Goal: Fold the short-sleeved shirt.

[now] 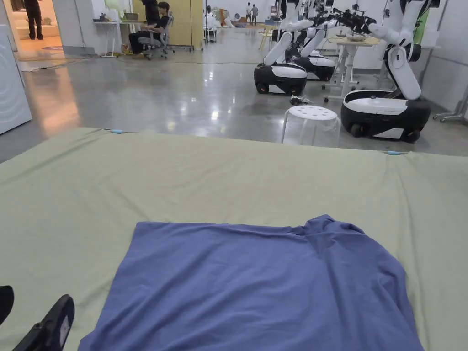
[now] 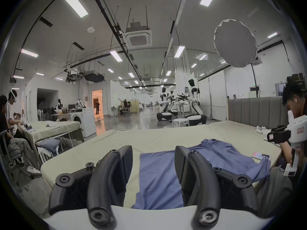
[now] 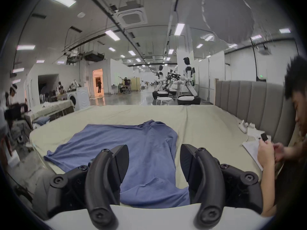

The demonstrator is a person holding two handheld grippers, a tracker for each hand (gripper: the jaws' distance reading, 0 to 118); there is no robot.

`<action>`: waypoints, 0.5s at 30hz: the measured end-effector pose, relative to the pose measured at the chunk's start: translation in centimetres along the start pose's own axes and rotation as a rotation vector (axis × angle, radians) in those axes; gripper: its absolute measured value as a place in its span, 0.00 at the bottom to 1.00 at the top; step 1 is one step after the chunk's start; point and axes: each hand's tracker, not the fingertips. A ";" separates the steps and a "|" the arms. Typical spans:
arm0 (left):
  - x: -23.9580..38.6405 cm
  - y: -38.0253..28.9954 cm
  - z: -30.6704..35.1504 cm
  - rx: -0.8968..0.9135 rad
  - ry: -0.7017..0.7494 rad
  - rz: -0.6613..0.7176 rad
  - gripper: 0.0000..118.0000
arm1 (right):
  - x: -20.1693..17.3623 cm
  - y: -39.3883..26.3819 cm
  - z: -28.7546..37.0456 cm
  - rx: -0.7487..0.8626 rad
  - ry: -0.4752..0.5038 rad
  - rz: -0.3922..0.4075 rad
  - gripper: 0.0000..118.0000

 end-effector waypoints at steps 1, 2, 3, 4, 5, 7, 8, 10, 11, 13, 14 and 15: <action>0.4 0.4 0.1 0.006 -0.007 -0.011 0.43 | -0.6 -0.1 0.1 -0.011 0.003 0.025 0.59; 0.7 0.4 0.2 0.004 -0.025 -0.023 0.42 | -1.1 -0.3 0.3 -0.016 0.008 0.014 0.58; 1.1 0.5 0.2 -0.010 -0.037 -0.025 0.39 | -1.5 -0.6 0.5 -0.028 0.025 0.008 0.53; 1.5 0.6 0.3 -0.030 -0.041 -0.020 0.22 | -2.0 -0.8 0.5 -0.046 0.053 -0.008 0.38; 1.9 0.7 0.2 -0.059 -0.051 -0.007 0.10 | -2.5 -1.0 0.6 -0.065 0.063 -0.003 0.24; 2.2 0.3 0.3 -0.082 -0.063 0.014 0.10 | -3.5 -1.4 0.7 -0.076 0.051 0.027 0.03; 2.2 0.2 0.4 -0.096 -0.080 0.019 0.08 | -3.6 -1.5 0.6 -0.086 0.056 0.034 0.00; 2.7 -0.2 0.4 -0.111 -0.061 0.008 0.02 | -3.8 -1.4 0.3 -0.154 0.115 0.037 0.00; 2.6 -0.2 0.4 -0.124 -0.052 -0.004 0.02 | -3.8 -1.6 0.4 -0.138 0.106 0.046 0.00; 2.2 -0.5 0.3 -0.133 -0.058 0.001 0.02 | -3.9 -1.7 0.6 -0.115 0.071 0.076 0.00; 2.1 -0.6 0.4 -0.130 -0.028 0.004 0.02 | -3.9 -1.5 0.5 -0.108 0.059 0.079 0.00; 1.8 -0.6 0.3 -0.139 -0.032 0.007 0.02 | -3.6 -1.3 0.4 -0.112 0.062 0.071 0.00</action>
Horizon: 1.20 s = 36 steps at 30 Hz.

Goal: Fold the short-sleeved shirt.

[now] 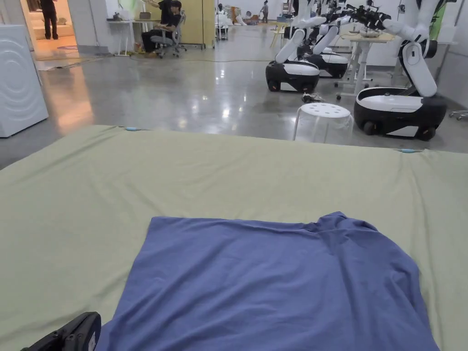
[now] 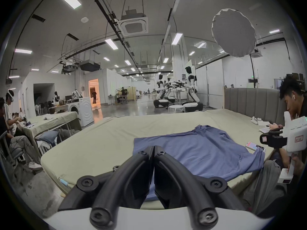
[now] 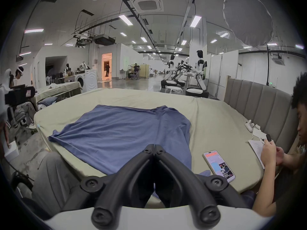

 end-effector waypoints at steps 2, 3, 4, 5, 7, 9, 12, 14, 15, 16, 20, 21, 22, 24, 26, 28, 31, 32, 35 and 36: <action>-0.8 -0.3 0.0 -0.009 0.002 0.022 0.02 | 0.6 0.2 -0.1 0.004 0.002 -0.046 0.00; -1.3 -0.3 0.0 -0.015 0.007 0.031 0.02 | 1.0 0.4 -0.1 0.013 0.004 -0.074 0.00; -1.9 -0.4 -0.3 -0.034 0.011 0.049 0.02 | 1.0 0.7 0.0 0.018 0.005 -0.096 0.00; -2.6 -0.5 -0.5 -0.051 0.017 0.066 0.02 | 1.0 1.0 -0.1 0.007 0.018 -0.119 0.00; -4.7 -1.4 -0.9 -0.102 0.007 0.136 0.02 | 1.4 1.0 0.0 0.009 0.037 -0.162 0.00; -6.9 -2.9 -1.7 -0.164 0.004 0.190 0.04 | 1.3 1.1 0.0 0.003 0.047 -0.176 0.00; -9.5 -6.1 -3.6 -0.275 -0.024 0.228 0.25 | 1.5 0.7 -0.5 -0.029 0.051 -0.186 0.00; -10.4 -8.3 -5.0 -0.361 -0.018 0.221 0.25 | 1.6 0.5 -0.9 -0.059 0.058 -0.199 0.00; -10.7 -9.5 -5.9 -0.397 -0.026 0.222 0.25 | 1.6 0.4 -1.0 -0.068 0.061 -0.209 0.00; -11.0 -10.7 -6.8 -0.426 -0.031 0.241 0.25 | 1.6 0.3 -1.0 -0.069 0.062 -0.215 0.00; -11.6 -13.8 -9.0 -0.517 -0.064 0.323 0.25 | 1.7 0.4 -1.0 -0.081 0.043 -0.219 0.00; -11.7 -14.3 -9.5 -0.541 -0.067 0.332 0.25 | 1.8 0.4 -1.0 -0.084 0.036 -0.214 0.00; -11.6 -14.4 -9.5 -0.539 -0.066 0.319 0.25 | 1.8 0.4 -1.0 -0.087 0.025 -0.207 0.00; -11.2 -14.1 -9.1 -0.509 -0.060 0.303 0.25 | 2.0 0.2 -0.9 -0.098 -0.001 -0.193 0.00; -10.5 -14.0 -9.5 -0.523 -0.048 0.281 0.14 | 2.3 -0.1 -0.9 -0.108 -0.016 -0.199 0.00; -9.6 -14.4 -10.0 -0.548 -0.005 0.203 0.11 | 2.8 -0.5 -1.1 -0.123 -0.025 -0.222 0.00; -9.0 -14.3 -10.9 -0.562 -0.014 0.167 0.06 | 3.4 -0.6 -1.2 -0.139 -0.040 -0.255 0.00; -9.0 -14.2 -11.1 -0.565 -0.014 0.173 0.06 | 3.5 -0.6 -1.0 -0.135 -0.045 -0.264 0.00; -9.5 -14.2 -11.4 -0.586 -0.019 0.206 0.06 | 4.3 -0.6 -0.6 -0.128 -0.065 -0.299 0.00; -9.4 -14.2 -11.3 -0.586 -0.017 0.204 0.06 | 4.6 -0.7 -0.5 -0.128 -0.079 -0.320 0.00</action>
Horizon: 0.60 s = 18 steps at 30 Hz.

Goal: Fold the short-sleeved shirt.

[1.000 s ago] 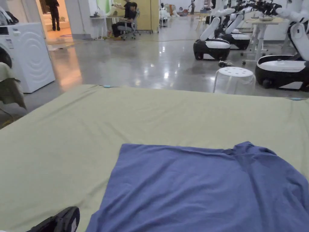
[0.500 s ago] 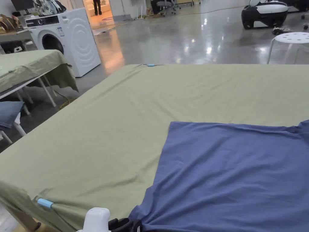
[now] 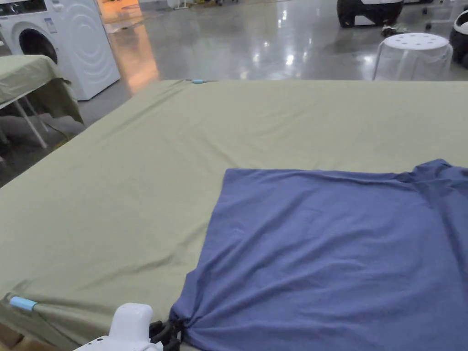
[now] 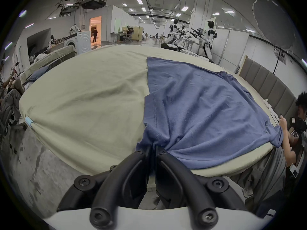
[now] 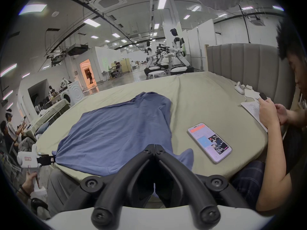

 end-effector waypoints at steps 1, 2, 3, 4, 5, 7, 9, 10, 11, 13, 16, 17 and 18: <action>0.2 0.0 0.1 0.000 0.004 -0.002 0.06 | 0.3 0.0 0.2 0.000 -0.011 -0.018 0.00; 0.3 0.1 0.1 -0.002 0.014 -0.013 0.06 | 0.7 -0.1 0.2 -0.007 -0.027 -0.038 0.00; 0.5 0.1 0.1 -0.005 0.026 -0.026 0.06 | 1.1 -0.2 0.2 -0.026 -0.045 -0.069 0.04; 0.7 0.2 0.1 -0.010 0.034 -0.034 0.06 | 1.5 -0.4 0.2 -0.057 -0.051 -0.094 0.22; 0.8 0.2 0.1 -0.011 0.038 -0.035 0.06 | 1.9 -0.7 0.1 -0.091 -0.044 -0.119 0.36; 0.9 0.4 0.2 -0.011 0.045 -0.036 0.06 | 2.6 -1.6 -0.1 -0.131 -0.040 -0.169 0.47; 0.8 0.3 0.3 -0.009 0.041 -0.026 0.06 | 6.4 -3.4 -0.8 -0.149 -0.034 -0.199 0.50; 0.8 0.4 0.1 -0.011 0.039 -0.023 0.06 | 7.0 -4.0 -1.2 -0.158 -0.044 -0.212 0.50; 0.8 0.4 0.1 -0.012 0.037 -0.022 0.06 | 7.1 -4.4 -1.6 -0.170 -0.052 -0.221 0.50; 0.8 0.4 0.2 -0.015 0.036 -0.026 0.06 | 6.9 -5.1 -2.6 -0.213 -0.041 -0.225 0.50; 0.5 0.3 -0.1 -0.013 0.038 -0.030 0.06 | 6.3 -6.1 -4.3 -0.278 -0.025 -0.205 0.50; 0.5 0.3 0.0 -0.011 0.040 -0.032 0.06 | 6.1 -6.4 -4.8 -0.302 -0.016 -0.199 0.48; 0.6 0.3 -0.1 -0.009 0.042 -0.032 0.06 | 5.8 -6.7 -5.3 -0.319 -0.007 -0.181 0.43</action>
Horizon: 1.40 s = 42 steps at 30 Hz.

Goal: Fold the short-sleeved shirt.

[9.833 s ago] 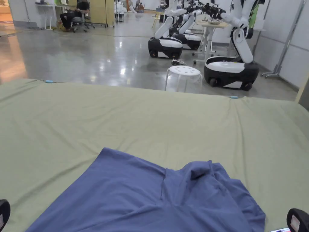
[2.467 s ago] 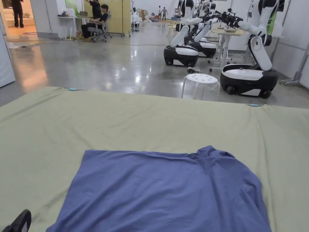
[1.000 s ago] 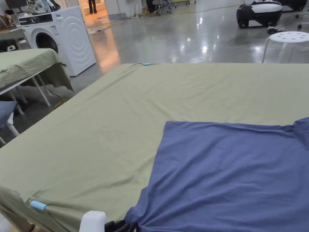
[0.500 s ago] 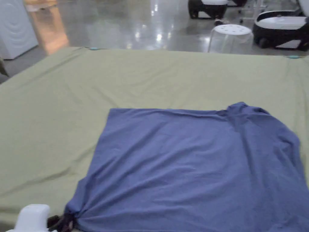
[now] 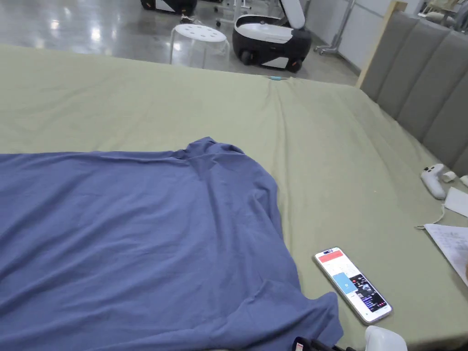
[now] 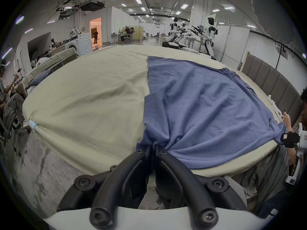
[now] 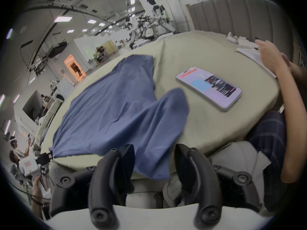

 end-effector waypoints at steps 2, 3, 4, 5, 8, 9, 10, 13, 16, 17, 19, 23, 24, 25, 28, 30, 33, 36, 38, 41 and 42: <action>0.1 -0.1 0.0 -0.001 0.005 -0.004 0.06 | -0.8 -0.5 -0.5 -0.005 -0.051 0.059 0.29; 0.1 -0.1 0.0 -0.001 0.007 -0.007 0.06 | -1.0 -0.4 -0.4 0.014 -0.079 0.070 0.22; 0.1 -0.1 0.0 0.000 0.008 -0.008 0.06 | -0.6 -0.2 -0.3 0.009 -0.047 0.042 0.04; 0.1 -0.2 0.0 0.002 0.009 -0.008 0.06 | -0.1 0.1 -0.1 0.021 0.010 -0.006 0.04; 0.5 -1.0 1.1 0.068 -0.007 -0.004 0.06 | -0.6 0.8 0.6 0.033 -0.019 0.031 0.04; 0.5 -0.7 1.6 0.082 -0.023 0.012 0.05 | -1.0 1.2 1.1 0.062 -0.019 0.067 0.04; 0.6 0.0 2.2 0.111 -0.035 0.021 0.05 | -1.5 1.9 1.7 0.100 -0.006 0.103 0.04; 0.7 3.3 2.9 0.189 -0.030 0.016 0.05 | -3.2 5.8 1.4 0.165 0.021 0.202 0.04; 0.3 7.5 1.3 0.223 -0.064 0.031 0.05 | -4.7 10.3 -1.1 0.209 0.032 0.280 0.04; 0.1 8.8 0.5 0.234 -0.069 0.031 0.05 | -5.0 11.8 -2.1 0.223 0.040 0.288 0.04; -0.2 12.1 -1.8 0.227 -0.085 0.045 0.05 | -6.0 15.1 -4.7 0.230 0.040 0.283 0.04; -0.2 17.0 -6.6 0.196 -0.093 0.064 0.05 | -7.5 20.1 -10.2 0.218 0.033 0.289 0.04; -0.7 17.9 -8.5 0.173 -0.113 0.064 0.05 | -7.8 21.0 -11.8 0.195 0.023 0.285 0.04; -0.7 18.7 -10.0 0.137 -0.113 0.078 0.05 | -8.1 21.6 -13.5 0.177 0.009 0.283 0.04; -0.3 19.7 -13.7 0.063 -0.107 0.117 0.05 | -8.5 22.0 -17.7 0.127 -0.020 0.301 0.04; -0.3 19.6 -15.2 0.028 -0.118 0.141 0.06 | -8.1 21.9 -19.6 0.097 0.011 0.290 0.20; -0.9 18.5 -13.9 0.035 -0.207 0.236 0.25 | -7.4 22.0 -20.2 0.056 0.054 0.270 0.47; -1.0 18.0 -9.4 0.218 -0.192 0.147 0.43 | -7.0 21.9 -17.0 0.133 0.085 0.267 0.54; 0.0 17.1 -5.0 0.370 -0.147 0.039 0.44 | -7.2 21.3 -13.7 0.238 0.097 0.280 0.54; 3.3 15.3 2.5 0.545 -0.096 -0.149 0.44 | -7.8 19.4 -7.9 0.387 0.162 0.321 0.55; 4.4 14.3 4.3 0.577 -0.050 -0.215 0.44 | -8.2 18.4 -5.9 0.437 0.173 0.336 0.55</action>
